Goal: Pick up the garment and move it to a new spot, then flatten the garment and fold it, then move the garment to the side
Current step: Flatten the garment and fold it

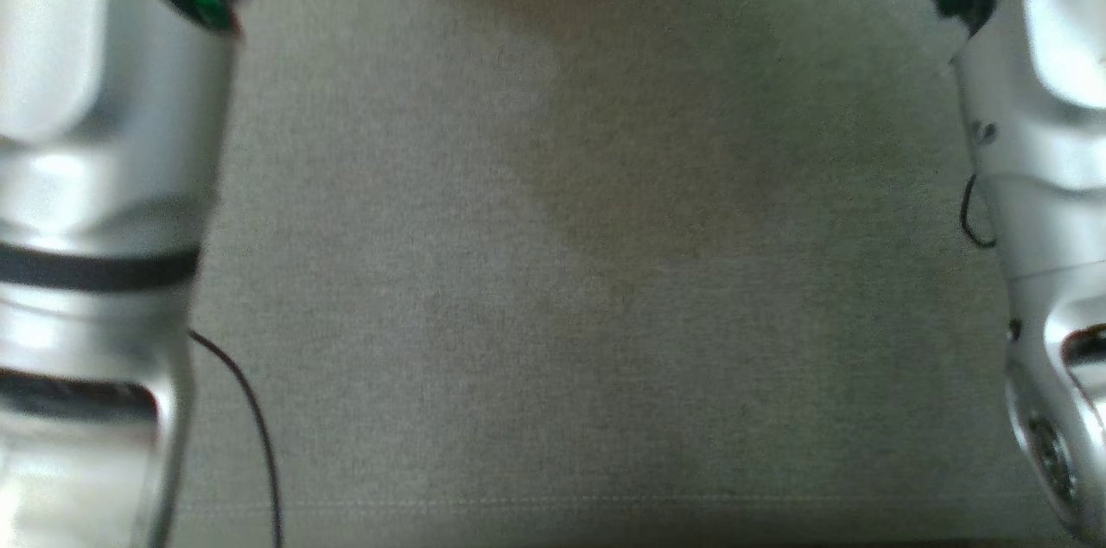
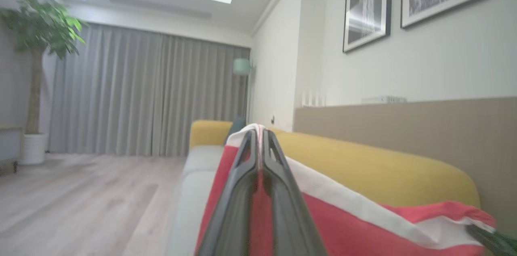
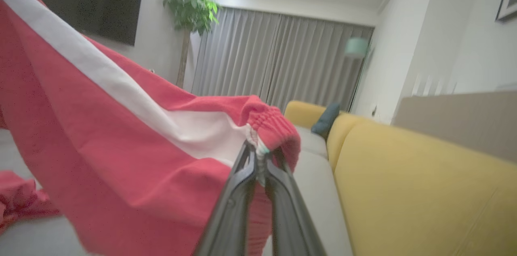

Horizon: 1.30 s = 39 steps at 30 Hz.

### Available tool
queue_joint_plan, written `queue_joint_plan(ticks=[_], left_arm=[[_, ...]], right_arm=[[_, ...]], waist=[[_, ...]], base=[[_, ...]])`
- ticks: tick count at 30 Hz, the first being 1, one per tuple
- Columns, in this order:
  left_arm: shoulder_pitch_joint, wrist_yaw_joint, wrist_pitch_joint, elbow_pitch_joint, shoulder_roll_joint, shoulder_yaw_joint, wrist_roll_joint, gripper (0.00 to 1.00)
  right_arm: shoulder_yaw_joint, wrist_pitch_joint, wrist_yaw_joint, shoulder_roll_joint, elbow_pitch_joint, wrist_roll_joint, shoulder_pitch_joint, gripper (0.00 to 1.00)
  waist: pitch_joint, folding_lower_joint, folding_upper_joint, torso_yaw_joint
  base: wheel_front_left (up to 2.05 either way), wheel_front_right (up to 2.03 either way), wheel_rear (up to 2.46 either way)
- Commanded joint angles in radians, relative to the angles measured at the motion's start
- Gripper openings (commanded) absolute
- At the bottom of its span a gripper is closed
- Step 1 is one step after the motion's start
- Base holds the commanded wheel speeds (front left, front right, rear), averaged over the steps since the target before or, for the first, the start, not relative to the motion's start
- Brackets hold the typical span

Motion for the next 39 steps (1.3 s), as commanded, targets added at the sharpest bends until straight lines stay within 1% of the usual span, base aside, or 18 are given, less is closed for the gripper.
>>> queue_joint_plan(ticks=[1, 6, 11, 16, 17, 18, 20, 22, 25, 29, 30, 35, 39], left_arm=[[0.032, -0.015, -0.004, -0.011, 0.019, 0.020, 0.002, 0.00], [0.199, -0.050, -0.005, -0.061, -0.030, 0.071, 0.036, 0.00], [0.392, -0.094, -0.006, -0.165, -0.073, 0.161, 0.066, 0.00], [0.569, -0.133, -0.006, -0.318, -0.101, 0.243, 0.094, 0.00], [0.606, -0.138, -0.006, -0.348, -0.104, 0.251, 0.098, 0.00], [0.683, -0.148, -0.006, -0.403, -0.108, 0.259, 0.106, 0.00], [0.758, -0.154, -0.006, -0.454, -0.109, 0.261, 0.110, 0.00], [0.831, -0.155, -0.006, -0.506, -0.110, 0.254, 0.109, 0.00], [0.937, -0.136, -0.006, -0.580, -0.110, 0.239, 0.075, 0.00], [1.069, -0.110, -0.006, -0.683, -0.110, 0.208, 0.068, 0.00], [1.069, -0.110, -0.006, -0.683, -0.110, 0.208, 0.068, 0.00], [1.212, -0.087, -0.006, -0.795, -0.110, 0.175, 0.079, 0.00], [1.272, -0.079, -0.006, -0.813, -0.110, 0.163, 0.073, 0.00]], right_arm=[[0.005, -0.004, 0.007, 0.027, 0.009, -0.015, 0.005, 0.00], [-0.007, -0.005, 0.007, 0.030, 0.043, -0.010, 0.100, 0.00], [-0.001, -0.005, 0.007, 0.029, 0.006, 0.021, 0.231, 0.00], [-0.008, -0.006, 0.007, 0.039, -0.109, 0.066, 0.359, 0.00], [-0.009, -0.006, 0.007, 0.040, -0.139, 0.076, 0.390, 0.00], [-0.015, -0.006, 0.007, 0.040, -0.200, 0.092, 0.460, 0.00], [-0.029, -0.006, 0.007, 0.035, -0.267, 0.099, 0.536, 0.00], [-0.042, -0.006, 0.007, 0.032, -0.338, 0.106, 0.617, 0.00], [-0.043, -0.006, 0.007, 0.026, -0.448, 0.129, 0.750, 0.00], [-0.056, -0.006, 0.007, 0.016, -0.575, 0.150, 0.933, 0.00], [-0.056, -0.006, 0.007, 0.016, -0.575, 0.150, 0.933, 0.00], [-0.078, -0.006, 0.007, 0.003, -0.696, 0.149, 1.116, 0.00], [-0.056, -0.006, 0.007, -0.014, -0.724, 0.151, 1.184, 0.00]], waist=[[0.069, -0.0002, 0.0000, 0.025], [0.120, -0.0002, 0.0000, 0.043], [0.118, -0.0002, 0.0000, 0.032], [0.070, -0.0002, 0.0000, 0.013], [0.057, -0.0002, 0.0000, 0.012], [0.026, -0.0002, 0.0000, 0.016], [-0.007, -0.0002, 0.0000, 0.022], [-0.042, -0.0002, 0.0000, 0.026], [-0.093, -0.0002, 0.0000, 0.029], [-0.142, -0.0002, 0.0000, 0.021], [-0.142, -0.0002, 0.0000, 0.021], [-0.167, -0.0002, 0.0000, -0.002], [-0.167, -0.0002, 0.0000, -0.018]], base=[[0.00, 0.00, 0.00], [0.00, 0.00, 0.00], [0.00, 0.00, 0.00], [0.00, 0.00, 0.00], [0.00, 0.00, 0.00], [0.00, 0.00, 0.00], [0.00, 0.00, 0.00], [0.00, 0.00, 0.00], [0.00, 0.00, 0.00], [0.00, 0.00, 0.00], [0.00, 0.00, 0.00], [0.00, 0.00, 0.00], [0.00, 0.00, 0.00]])
